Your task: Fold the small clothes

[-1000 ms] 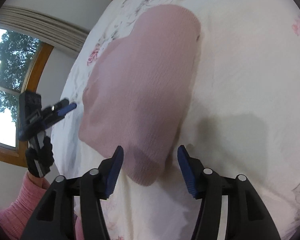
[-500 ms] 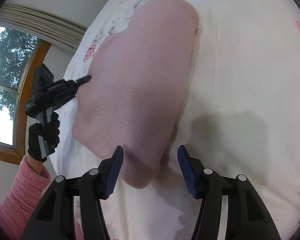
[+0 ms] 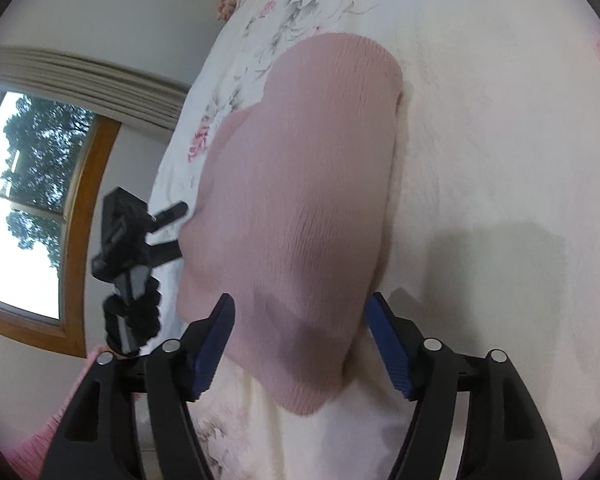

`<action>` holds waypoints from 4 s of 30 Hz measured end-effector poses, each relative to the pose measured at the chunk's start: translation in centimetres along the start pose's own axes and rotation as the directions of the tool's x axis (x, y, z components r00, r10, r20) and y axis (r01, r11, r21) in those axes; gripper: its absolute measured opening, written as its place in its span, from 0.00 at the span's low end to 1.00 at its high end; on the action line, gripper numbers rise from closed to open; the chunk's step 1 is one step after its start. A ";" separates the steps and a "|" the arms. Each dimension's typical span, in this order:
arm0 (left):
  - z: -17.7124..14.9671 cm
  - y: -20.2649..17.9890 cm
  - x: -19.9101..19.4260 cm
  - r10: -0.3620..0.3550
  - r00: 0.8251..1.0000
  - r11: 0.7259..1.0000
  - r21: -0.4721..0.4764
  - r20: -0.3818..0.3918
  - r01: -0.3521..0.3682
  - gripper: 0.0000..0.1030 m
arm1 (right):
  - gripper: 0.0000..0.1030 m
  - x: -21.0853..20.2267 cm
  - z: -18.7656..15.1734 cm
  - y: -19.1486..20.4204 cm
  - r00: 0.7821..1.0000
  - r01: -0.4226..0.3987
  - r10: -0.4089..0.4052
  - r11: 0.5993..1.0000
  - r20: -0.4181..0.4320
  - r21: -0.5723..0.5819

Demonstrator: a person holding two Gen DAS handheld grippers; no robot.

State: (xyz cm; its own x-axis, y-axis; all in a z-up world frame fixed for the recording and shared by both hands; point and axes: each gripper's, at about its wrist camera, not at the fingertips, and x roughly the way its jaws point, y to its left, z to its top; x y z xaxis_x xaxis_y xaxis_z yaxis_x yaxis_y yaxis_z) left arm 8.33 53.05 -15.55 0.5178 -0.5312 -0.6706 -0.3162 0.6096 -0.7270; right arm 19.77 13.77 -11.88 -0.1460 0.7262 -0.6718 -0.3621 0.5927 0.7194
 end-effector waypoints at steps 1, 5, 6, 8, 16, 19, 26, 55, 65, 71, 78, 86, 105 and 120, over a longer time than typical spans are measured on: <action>0.1 -0.1 0.5 -0.001 1.000 1.000 0.011 -0.013 0.001 0.80 | 0.71 0.2 0.3 -0.2 1.000 -0.004 0.004 1.000 -0.001 0.005; 0.6 -1.4 2.7 -0.007 0.998 0.996 0.083 -0.059 0.012 0.79 | 0.77 2.0 1.7 -0.8 0.999 -0.040 0.040 0.999 -0.011 0.019; 0.6 -2.0 3.1 -0.005 0.998 0.995 0.098 -0.061 0.011 0.79 | 0.81 2.3 1.9 -1.0 0.999 -0.048 0.049 0.999 -0.014 0.024; 0.4 -3.2 3.8 0.008 0.998 0.987 0.158 -0.070 0.003 0.79 | 0.88 3.3 2.6 -1.5 0.998 -0.068 0.069 0.997 -0.015 0.043; -0.2 -4.2 4.1 0.026 0.998 0.986 0.169 -0.048 -0.018 0.67 | 0.60 4.2 3.4 -1.4 0.991 -0.131 0.130 0.990 0.018 0.059; -0.8 -4.7 3.1 -0.050 0.998 0.991 0.126 -0.033 0.054 0.52 | 0.56 2.0 2.6 -0.3 0.987 -0.160 0.159 0.986 0.031 0.041; -6.4 -10.5 2.1 -0.194 0.979 0.967 0.152 -0.070 0.202 0.47 | 0.55 -6.2 -1.0 2.4 0.978 -0.192 0.193 0.981 0.079 -0.026; -27.3 -15.8 7.5 0.024 0.990 0.975 0.220 -0.137 0.007 0.58 | 0.72 -17.5 -21.0 -8.3 0.987 0.120 -0.138 0.974 0.082 0.192; -32.4 -21.7 3.9 0.111 0.991 0.913 0.401 -0.075 -0.072 0.63 | 0.75 -17.7 -25.6 -6.9 0.990 0.137 -0.139 0.980 0.005 0.145; -34.1 -20.8 6.4 0.238 0.966 0.877 0.448 -0.096 -0.172 0.63 | 0.47 -15.2 -26.4 -7.4 0.991 0.131 -0.126 0.972 -0.037 0.193; -33.5 -17.5 7.7 0.292 0.949 0.896 0.380 -0.119 -0.228 0.65 | 0.29 -16.7 -27.6 -6.7 0.987 0.163 -0.161 0.972 -0.027 0.167; -33.5 -17.9 8.3 0.328 0.938 0.880 0.396 -0.111 -0.261 0.67 | 0.33 -15.3 -27.7 -7.0 0.980 0.200 -0.196 0.962 -0.045 0.187; -37.5 -23.6 1.4 0.466 0.885 0.820 0.377 -0.002 -0.431 0.75 | 0.87 -20.0 -31.6 2.1 0.799 0.594 -0.597 0.803 0.076 0.058; -41.2 -27.4 -3.1 0.537 0.835 0.757 0.370 0.118 -0.539 0.84 | 0.94 -23.3 -34.1 7.9 0.715 0.680 -0.679 0.731 0.168 0.060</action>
State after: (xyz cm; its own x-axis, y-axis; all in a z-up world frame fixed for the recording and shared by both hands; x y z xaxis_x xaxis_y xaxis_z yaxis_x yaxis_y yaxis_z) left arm -17.33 13.77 0.33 0.3566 -0.0468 -0.9331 -0.2247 0.9651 -0.1342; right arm -11.09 -10.39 3.40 0.2963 0.1752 -0.9389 -0.3087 0.9478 0.0794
